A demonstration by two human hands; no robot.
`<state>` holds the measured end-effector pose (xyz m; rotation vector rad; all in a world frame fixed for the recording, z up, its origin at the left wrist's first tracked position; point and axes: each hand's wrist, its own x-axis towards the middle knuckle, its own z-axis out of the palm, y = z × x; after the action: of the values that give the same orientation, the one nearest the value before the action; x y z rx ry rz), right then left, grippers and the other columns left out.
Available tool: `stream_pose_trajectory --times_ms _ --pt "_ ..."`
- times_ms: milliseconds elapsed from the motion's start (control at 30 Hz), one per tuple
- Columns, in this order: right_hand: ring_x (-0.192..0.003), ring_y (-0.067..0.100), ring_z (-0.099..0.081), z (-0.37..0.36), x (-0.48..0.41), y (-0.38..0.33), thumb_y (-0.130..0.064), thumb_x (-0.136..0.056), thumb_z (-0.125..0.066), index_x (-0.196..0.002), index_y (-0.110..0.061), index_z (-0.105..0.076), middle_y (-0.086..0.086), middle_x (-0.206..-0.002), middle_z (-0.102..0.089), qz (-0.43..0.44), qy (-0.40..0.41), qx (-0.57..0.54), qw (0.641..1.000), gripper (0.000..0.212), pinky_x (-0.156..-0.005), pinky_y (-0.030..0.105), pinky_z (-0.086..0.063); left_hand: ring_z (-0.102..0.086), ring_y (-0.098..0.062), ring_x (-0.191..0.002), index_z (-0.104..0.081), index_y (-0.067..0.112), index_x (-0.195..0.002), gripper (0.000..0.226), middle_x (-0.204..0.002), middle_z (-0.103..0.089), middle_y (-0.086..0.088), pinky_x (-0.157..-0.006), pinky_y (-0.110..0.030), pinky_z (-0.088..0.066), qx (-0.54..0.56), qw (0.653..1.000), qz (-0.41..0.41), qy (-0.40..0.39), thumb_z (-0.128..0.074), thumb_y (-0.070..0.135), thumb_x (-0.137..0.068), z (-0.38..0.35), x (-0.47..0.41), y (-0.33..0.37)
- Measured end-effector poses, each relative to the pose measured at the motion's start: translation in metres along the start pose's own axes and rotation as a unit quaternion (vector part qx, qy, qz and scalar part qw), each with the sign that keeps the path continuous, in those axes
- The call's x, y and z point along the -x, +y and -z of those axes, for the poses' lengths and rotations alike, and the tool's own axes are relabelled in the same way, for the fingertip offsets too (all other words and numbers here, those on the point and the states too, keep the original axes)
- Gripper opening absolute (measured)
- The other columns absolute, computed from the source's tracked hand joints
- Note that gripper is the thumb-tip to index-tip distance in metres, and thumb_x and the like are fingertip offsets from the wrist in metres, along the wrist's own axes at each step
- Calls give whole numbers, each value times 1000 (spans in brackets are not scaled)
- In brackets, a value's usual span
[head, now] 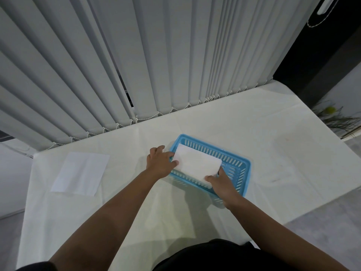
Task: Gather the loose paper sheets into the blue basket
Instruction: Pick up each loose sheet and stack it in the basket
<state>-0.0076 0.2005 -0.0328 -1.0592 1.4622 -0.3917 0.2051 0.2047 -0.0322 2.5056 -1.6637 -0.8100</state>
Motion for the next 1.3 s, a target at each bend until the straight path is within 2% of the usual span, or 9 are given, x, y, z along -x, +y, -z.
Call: stream_pose_trajectory --times_ms 300,367,400,467,533,667,833,967,1300 --pt "-108 21 -54 1 -13 7 -10 -88 -60 -131 -14 -44 6 -125 -59 -9 7 -6 1000 46 -91 33 -41 -16 -25 -142 -49 27 -137 50 -156 -25 -2 -114 -41 -22 6 1000 -6 -3 -51 48 -91 -1 0 1" --pt "-109 24 -57 -1 -12 7 -19 -83 -64 -134 -18 -35 6 -126 -58 13 46 14 999 59 -93 39 -47 -16 -26 -142 -41 29 -141 55 -156 -24 -3 -113 -41 -22 14 1000 -17 11 -54 44 -90 0 2 2" --pt "-118 27 -55 -2 -12 8 -28 -80 -65 -139 -21 -29 6 -134 -54 42 75 60 994 69 -98 44 -48 -17 -27 -142 -36 29 -143 59 -156 -22 -3 -113 -41 -22 18 999 -28 27 -56 41 -89 0 4 3" --pt "-142 30 -31 -2 -11 7 -38 -84 -60 -150 -21 -16 5 -157 -28 119 112 223 961 80 -115 48 -31 -17 -28 -142 -25 32 -146 67 -158 -18 -3 -114 -42 -21 -1 996 -72 59 -55 36 -87 1 6 6" --pt "-150 28 -4 -1 -12 7 -41 -94 -50 -154 -19 -4 2 -163 -1 170 108 358 912 79 -120 44 -8 -14 -29 -143 -17 36 -149 70 -159 -11 -4 -116 -43 -18 -44 990 -119 60 -52 34 -88 2 6 12" --pt "-149 29 10 0 -17 3 -51 -96 -39 -154 -21 1 0 -163 8 152 42 477 865 77 -118 51 3 -3 -34 -146 -14 39 -150 69 -161 4 -6 -118 -47 -7 -111 987 -119 -4 -47 37 -89 2 1 17" --pt "-149 29 10 5 -17 6 -57 -95 -36 -154 -22 1 -2 -163 6 151 22 521 840 78 -117 54 3 4 -32 -147 -8 45 -149 67 -161 10 -5 -119 -49 0 -99 991 -72 -47 -41 43 -91 -3 3 6" --pt "-149 29 9 5 -18 9 -59 -95 -35 -154 -21 1 -2 -163 6 154 22 526 836 79 -117 55 3 6 -34 -147 -3 48 -148 66 -161 12 -5 -119 -50 2 -87 994 -43 -57 -37 46 -92 -5 2 0" --pt "-150 29 6 7 -15 5 -61 -94 -30 -154 -21 -3 0 -164 3 205 47 528 823 77 -118 53 4 3 -32 -147 -10 43 -150 67 -161 9 -5 -120 -47 -1 -78 995 -64 -6 -41 41 -91 3 15 -4"
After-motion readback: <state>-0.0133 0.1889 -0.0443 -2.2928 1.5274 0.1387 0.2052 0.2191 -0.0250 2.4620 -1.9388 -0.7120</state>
